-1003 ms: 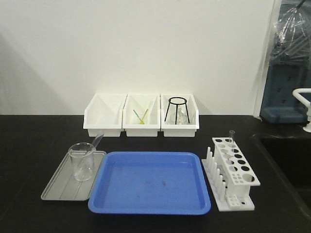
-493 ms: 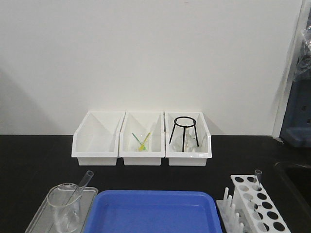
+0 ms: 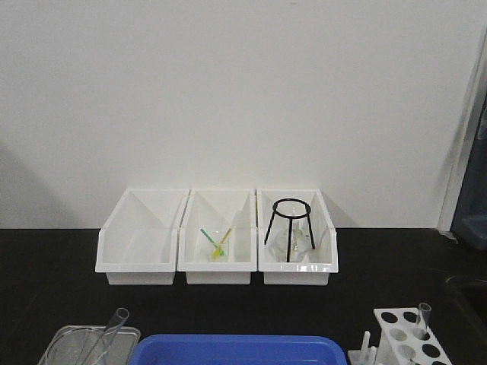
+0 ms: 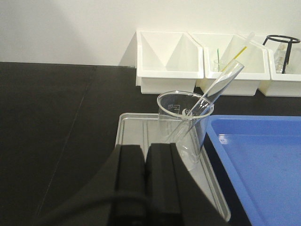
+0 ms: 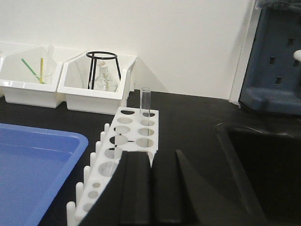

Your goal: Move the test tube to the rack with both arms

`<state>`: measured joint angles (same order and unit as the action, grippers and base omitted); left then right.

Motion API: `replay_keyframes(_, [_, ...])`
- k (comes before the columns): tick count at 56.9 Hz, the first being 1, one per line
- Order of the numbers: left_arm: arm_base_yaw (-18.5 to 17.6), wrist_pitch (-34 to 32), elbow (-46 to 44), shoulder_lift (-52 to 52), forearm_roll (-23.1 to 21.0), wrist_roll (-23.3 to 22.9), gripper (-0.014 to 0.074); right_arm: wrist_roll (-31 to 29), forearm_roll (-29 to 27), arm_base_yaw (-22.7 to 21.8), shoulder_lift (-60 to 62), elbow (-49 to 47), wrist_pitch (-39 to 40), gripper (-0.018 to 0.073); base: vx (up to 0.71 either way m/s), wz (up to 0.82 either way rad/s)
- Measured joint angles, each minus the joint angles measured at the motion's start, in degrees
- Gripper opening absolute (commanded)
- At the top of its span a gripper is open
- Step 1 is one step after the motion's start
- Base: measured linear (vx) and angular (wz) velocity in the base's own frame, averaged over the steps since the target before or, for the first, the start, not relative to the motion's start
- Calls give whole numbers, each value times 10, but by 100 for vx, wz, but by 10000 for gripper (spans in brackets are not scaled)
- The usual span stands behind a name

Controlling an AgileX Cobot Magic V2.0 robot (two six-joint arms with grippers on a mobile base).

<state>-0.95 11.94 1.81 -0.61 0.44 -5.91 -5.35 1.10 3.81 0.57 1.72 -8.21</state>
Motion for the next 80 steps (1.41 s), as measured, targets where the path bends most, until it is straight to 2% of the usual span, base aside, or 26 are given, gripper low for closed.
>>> replay_keyframes(39, [0, -5, 0, 0, 0, 0, -7, 0, 0, 0, 0, 0, 0, -11, 0, 0])
replay_keyframes(49, [0, -49, 0, 0, 0, 0, -7, 1, -18, 0, 0, 0, 24, -11, 0, 0])
replay_keyframes(58, [0, -148, -8, 0, -1, -8, -7, 14, -64, 0, 0, 0, 96, -11, 0, 0])
replay_keyframes(62, [0, -183, -38, 0, -4, -29, -7, 20, -83, 0, 0, -12, 99, -11, 0, 0])
replay_keyframes(69, [0, -186, -127, 9, 13, -34, -7, 17, -92, 0, -4, -88, 99, -11, 0, 0])
replay_keyframes(76, [0, -179, -241, 83, 48, -26, -7, -28, -91, 0, -63, -201, 124, -11, 0, 0])
replay_keyframes(80, [0, -180, -309, 164, 57, -24, -7, -58, -89, 0, -129, -265, 136, -11, 0, 0])
